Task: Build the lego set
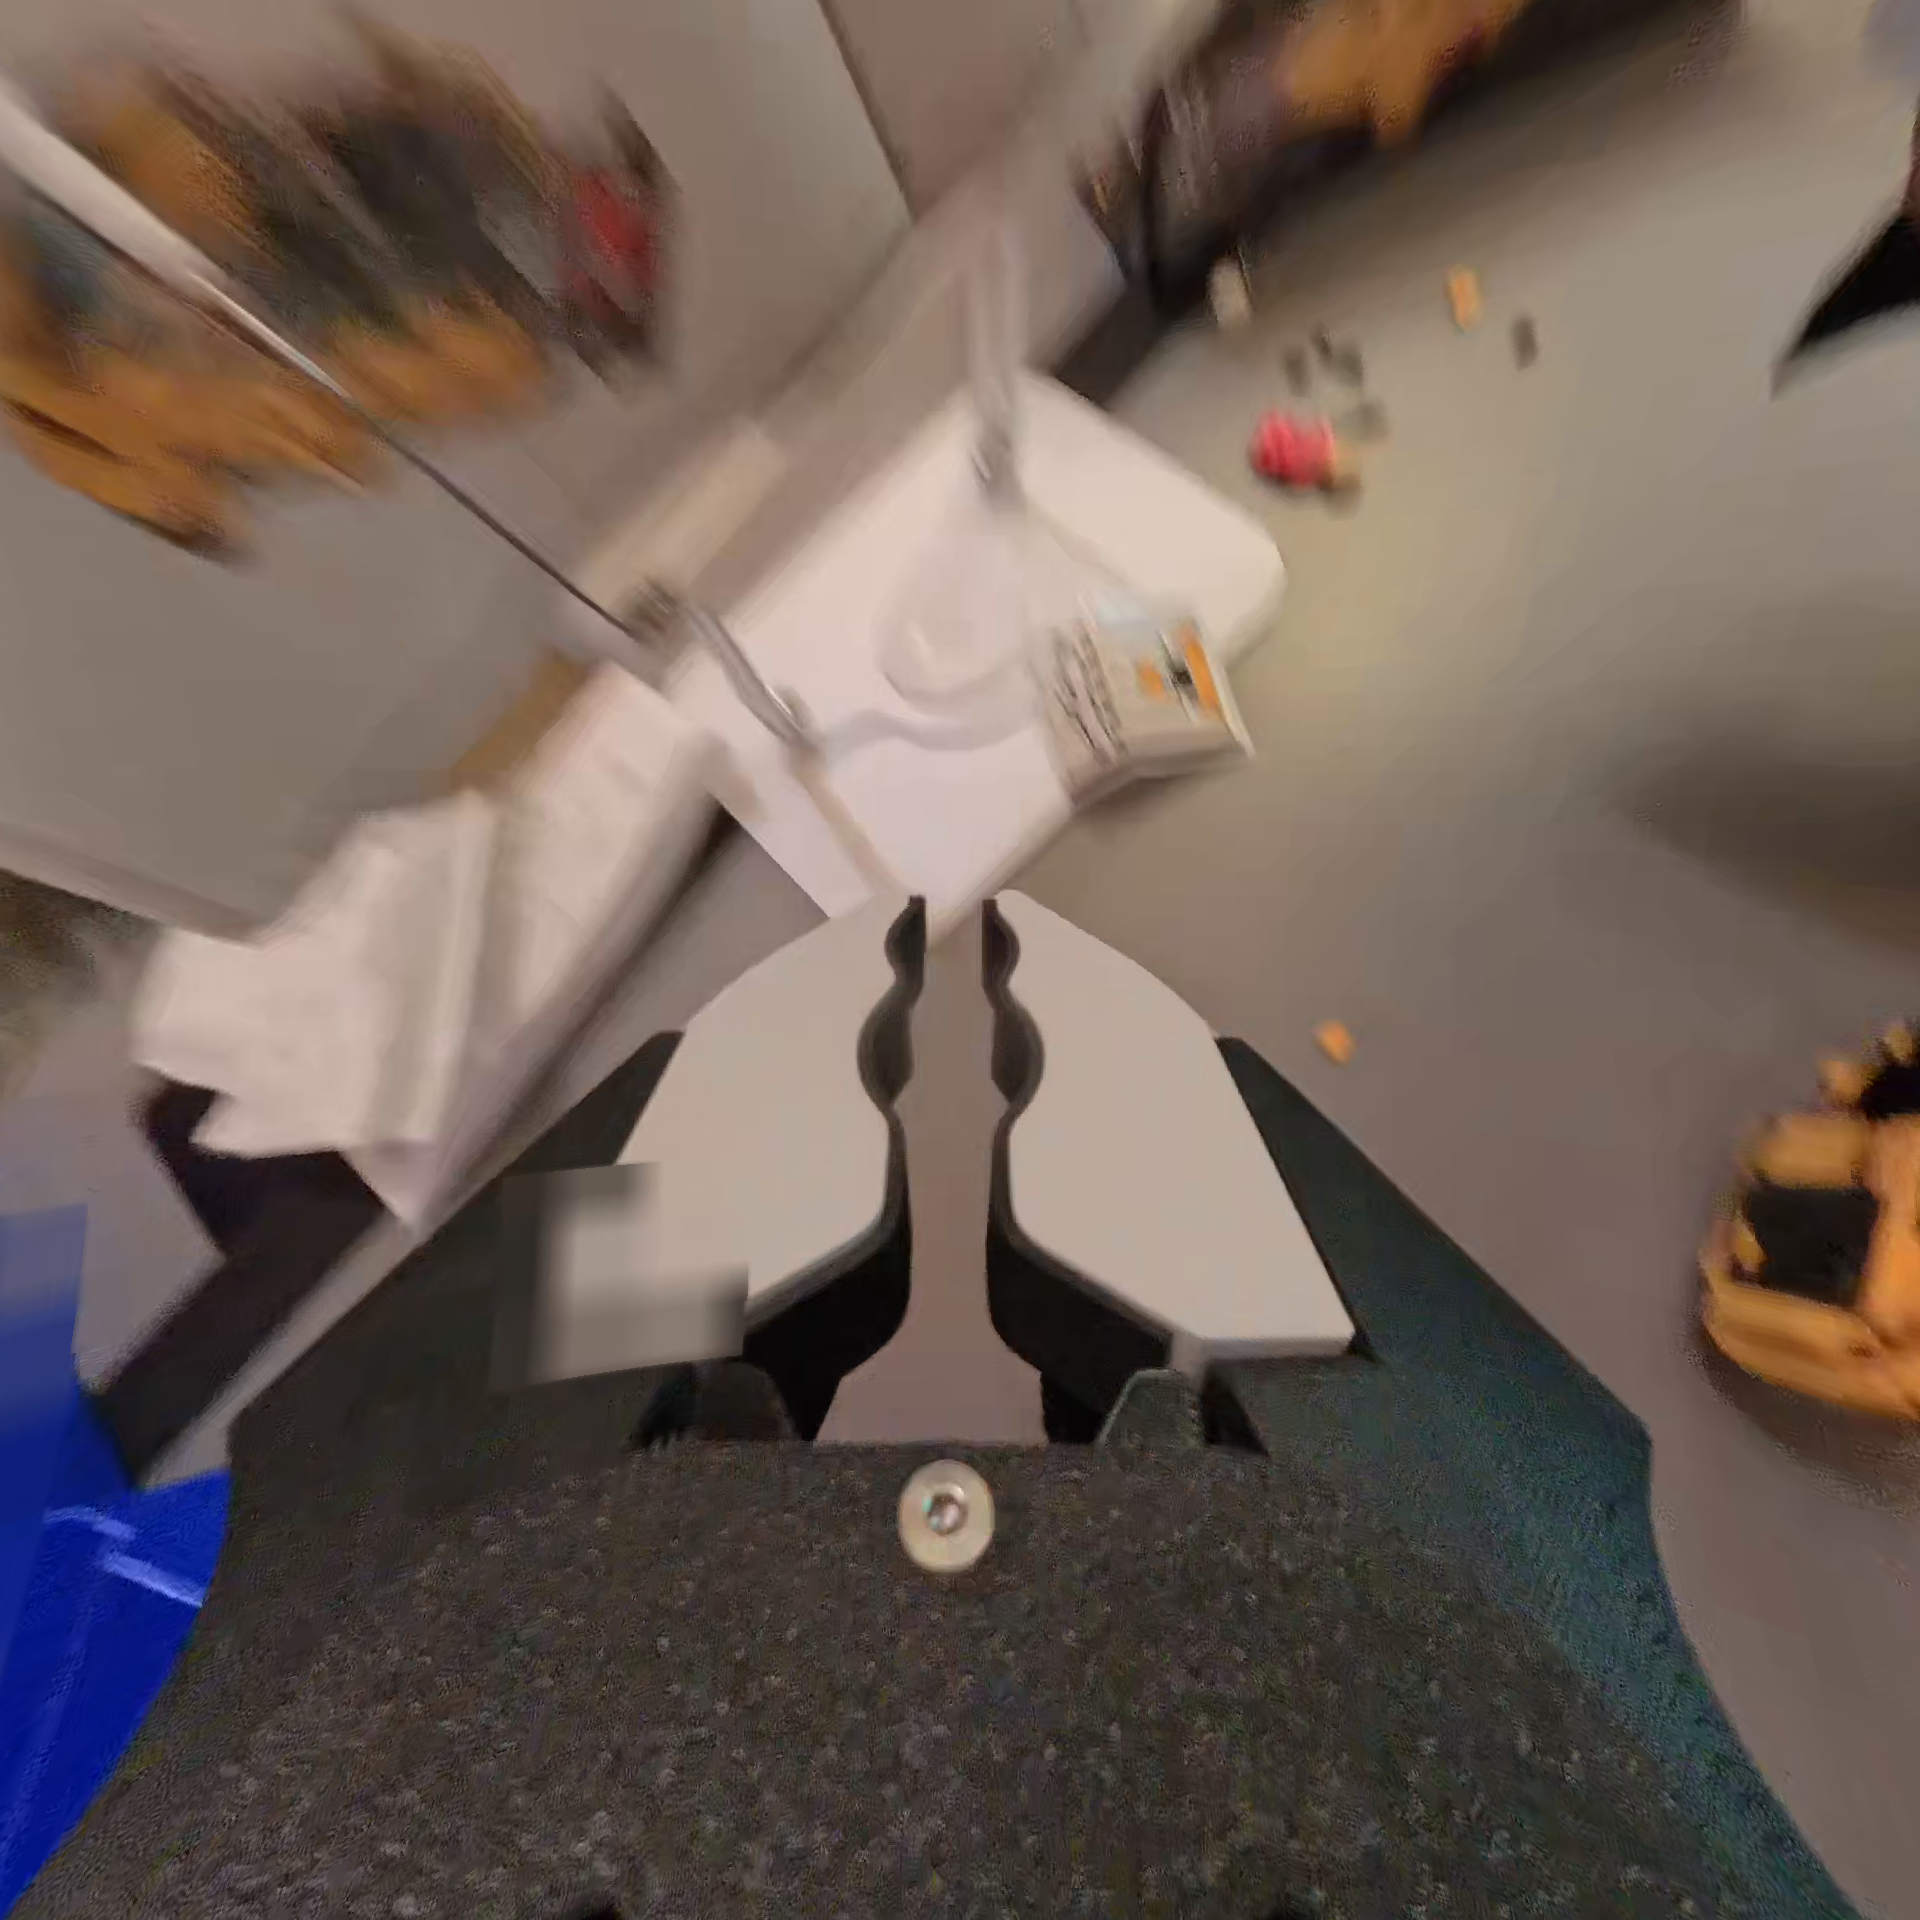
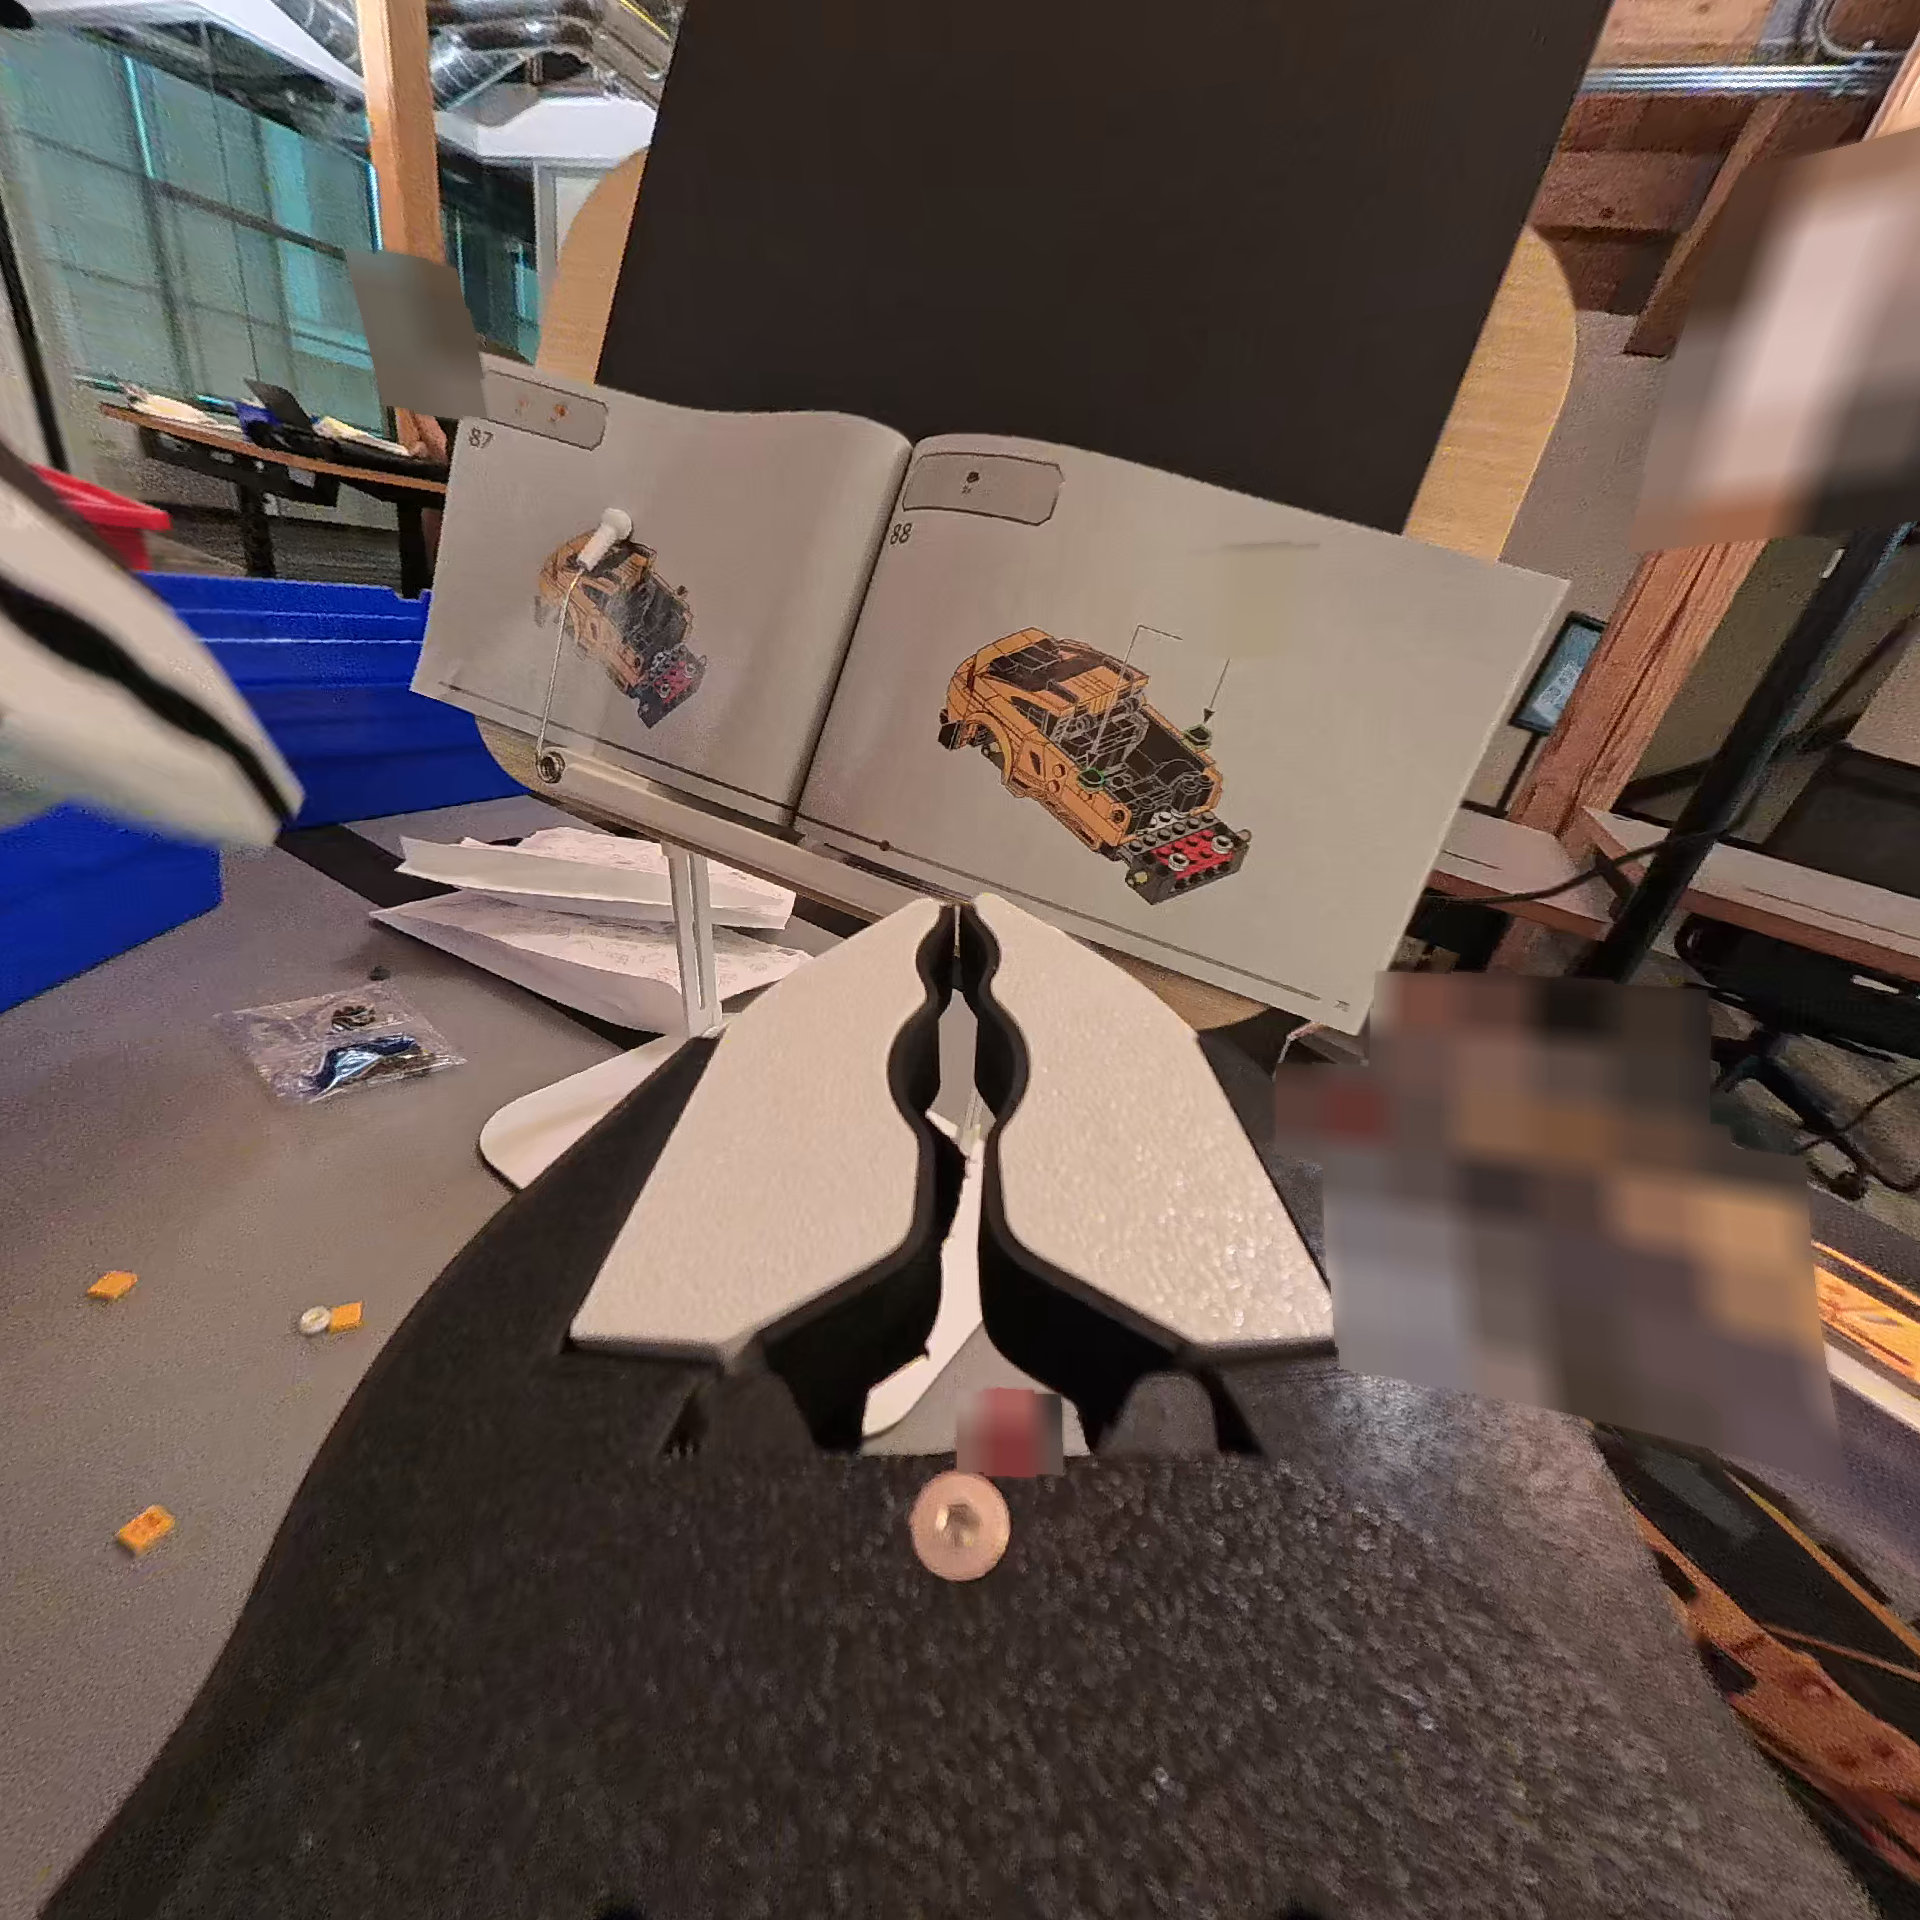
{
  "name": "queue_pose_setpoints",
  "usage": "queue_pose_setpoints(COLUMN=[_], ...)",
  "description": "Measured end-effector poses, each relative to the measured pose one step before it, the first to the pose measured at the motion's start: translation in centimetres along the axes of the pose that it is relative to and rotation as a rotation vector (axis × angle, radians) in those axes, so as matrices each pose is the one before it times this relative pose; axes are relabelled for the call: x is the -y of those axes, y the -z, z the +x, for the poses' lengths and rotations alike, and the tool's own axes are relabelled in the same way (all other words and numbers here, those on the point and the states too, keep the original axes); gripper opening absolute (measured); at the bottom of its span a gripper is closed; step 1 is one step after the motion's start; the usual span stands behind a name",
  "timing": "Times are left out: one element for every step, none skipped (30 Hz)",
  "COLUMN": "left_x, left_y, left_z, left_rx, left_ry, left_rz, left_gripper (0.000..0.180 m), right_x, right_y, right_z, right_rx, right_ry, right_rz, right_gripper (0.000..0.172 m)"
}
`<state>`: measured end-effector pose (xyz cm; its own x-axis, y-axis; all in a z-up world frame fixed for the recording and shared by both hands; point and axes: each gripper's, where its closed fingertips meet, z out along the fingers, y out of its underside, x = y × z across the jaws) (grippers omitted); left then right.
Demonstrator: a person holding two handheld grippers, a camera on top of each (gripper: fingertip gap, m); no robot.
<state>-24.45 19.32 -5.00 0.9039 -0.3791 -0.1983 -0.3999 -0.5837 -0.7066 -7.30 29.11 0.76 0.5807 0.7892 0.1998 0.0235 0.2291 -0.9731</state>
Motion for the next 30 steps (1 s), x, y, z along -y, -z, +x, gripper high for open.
queue_pose_setpoints(left_x=[-1.974,-1.8,-1.525,-1.331,-1.166,-0.998,-0.953,-1.003,-0.753,-0.321,-0.141,-0.02,0.129,0.056,-0.224,-0.234,-0.126,0.141,0.032,0.041,0.1,0.117,0.013,-0.007,0.052,0.259,0.637,0.79,0.758,0.819], left_y=[-0.63,-0.863,-0.974,-1.004,-0.982,-0.941,-0.904,-0.87,-0.733,-0.508,-0.314,-0.17,-0.12,-0.14,-0.205,-0.244,-0.206,-0.042,-0.016,-0.023,-0.054,-0.035,-0.003,-0.006,-0.001,0.049,0.204,0.34,0.432,0.484], left_z=[1.306,1.047,0.805,0.676,0.63,0.453,0.177,0.063,-0.111,-0.16,-0.124,-0.169,-0.094,0.068,-0.044,-0.071,0.135,0.071,-0.089,-0.034,0.072,0.037,0.009,-0.002,0.105,0.711,1.192,1.266,1.332,1.342], left_rx=[-0.0483,-0.0325,-0.0205,-0.0167,-0.0194,-0.0121,-0.0005,-0.0031,0.0015,0.0021,-0.0018,0.0029,-0.0006,-0.012,-0.0041,0.0009,-0.0117,-0.0084,0.0006,-0.0037,-0.0117,-0.0095,-0.0072,-0.0038,-0.0023,-0.0301,-0.0468,-0.0356,-0.0274,-0.0197], left_ry=[0.0003,-0.0075,-0.0149,-0.0121,-0.0109,-0.0153,-0.0173,-0.0116,-0.0029,0.0037,0.005,-0.0006,-0.0053,-0.0017,0.0012,-0.0021,-0.0033,0.0025,0.003,0.002,0.0041,0.0061,0.0074,0.0047,-0.0047,-0.014,-0.0251,-0.0343,-0.0422,-0.0504], left_rz=[-0.0923,-0.0831,-0.0718,-0.0659,-0.0644,-0.0569,-0.0529,-0.0531,-0.0373,-0.0113,-0.0039,-0.001,0.0079,0.0039,-0.0148,-0.0155,-0.0072,0.0112,0.0004,0.0017,0.006,0.0076,0.0029,0.0008,0.0013,0.012,0.0317,0.033,0.0206,0.0191], left_gripper=[0.014,0.017,0.019,0.02,0.022,0.024,0.023,0.023,0.023,0.022,0.02,0.02,0.02,0.018,0.018,0.019,0.018,0.017,0.017,0.016,0.009,0.007,0.007,0.007,0.007,0.007,0.007,0.008,0.007,0.007], right_x=[-0.042,-0.235,-0.377,-0.491,-0.61,-0.831,-0.979,-0.94,-0.815,-0.686,-0.555,-0.406,-0.263,-0.116,-0.053,-0.052,-0.05,-0.069,-0.066,-0.073,-0.074,-0.08,-0.078,-0.066,-0.045,-0.046,-0.048,-0.051,-0.059,-0.074], right_y=[0.422,0.452,0.462,0.451,0.39,0.351,0.342,0.371,0.382,0.339,0.26,0.169,0.06,-0.048,-0.087,-0.047,-0.029,-0.019,-0.05,-0.041,-0.035,-0.038,-0.02,-0.018,-0.011,-0.015,-0.006,-0.002,-0.008,-0.009], right_z=[0.053,-0.005,-0.118,-0.206,-0.26,-0.34,-0.341,-0.322,-0.388,-0.395,-0.329,-0.261,-0.22,-0.162,-0.099,-0.117,-0.149,-0.127,-0.074,-0.078,-0.067,-0.065,-0.042,-0.018,-0.042,-0.025,0.017,0.046,0.05,0.066], right_rx=[0.0064,0.008,0.013,0.0166,0.0164,0.0193,0.0159,0.0128,0.0171,0.0189,0.0156,0.0114,0.0104,0.0079,0.0039,0.0034,0.0051,0.0042,0.0026,0.0035,0.0038,0.0038,0.0023,0.0008,0.0025,0.0019,0.0,-0.0009,-0.0007,-0.0009], right_ry=[-0.001,-0.0017,-0.0041,-0.004,-0.0011,0.0044,0.0096,0.0069,0.0024,-0.0001,0.0,0.0005,0.0015,0.0023,0.0014,0.0012,0.003,0.0044,0.0031,0.0005,-0.0009,-0.0004,0.0005,0.0007,0.0006,0.0008,0.0026,0.0031,0.0017,0.001], right_rz=[0.0022,-0.0028,-0.0069,-0.0073,-0.0097,-0.0199,-0.0274,-0.0251,-0.0194,-0.0164,-0.0144,-0.0107,-0.0076,-0.0052,-0.0043,-0.0028,-0.0012,-0.0027,-0.0037,-0.0037,-0.0033,-0.003,-0.0036,-0.0025,-0.0016,-0.0015,-0.0015,-0.0015,-0.0018,-0.0018], right_gripper=[0.001,0.0,0.0,0.0,0.0,0.0,0.0,0.0,0.0,0.0,0.0,0.0,0.0,0.0,0.0,0.0,0.0,0.0,0.0,0.0,0.0,0.0,0.0,0.0,0.0,0.0,0.0,0.0,0.0,0.0])
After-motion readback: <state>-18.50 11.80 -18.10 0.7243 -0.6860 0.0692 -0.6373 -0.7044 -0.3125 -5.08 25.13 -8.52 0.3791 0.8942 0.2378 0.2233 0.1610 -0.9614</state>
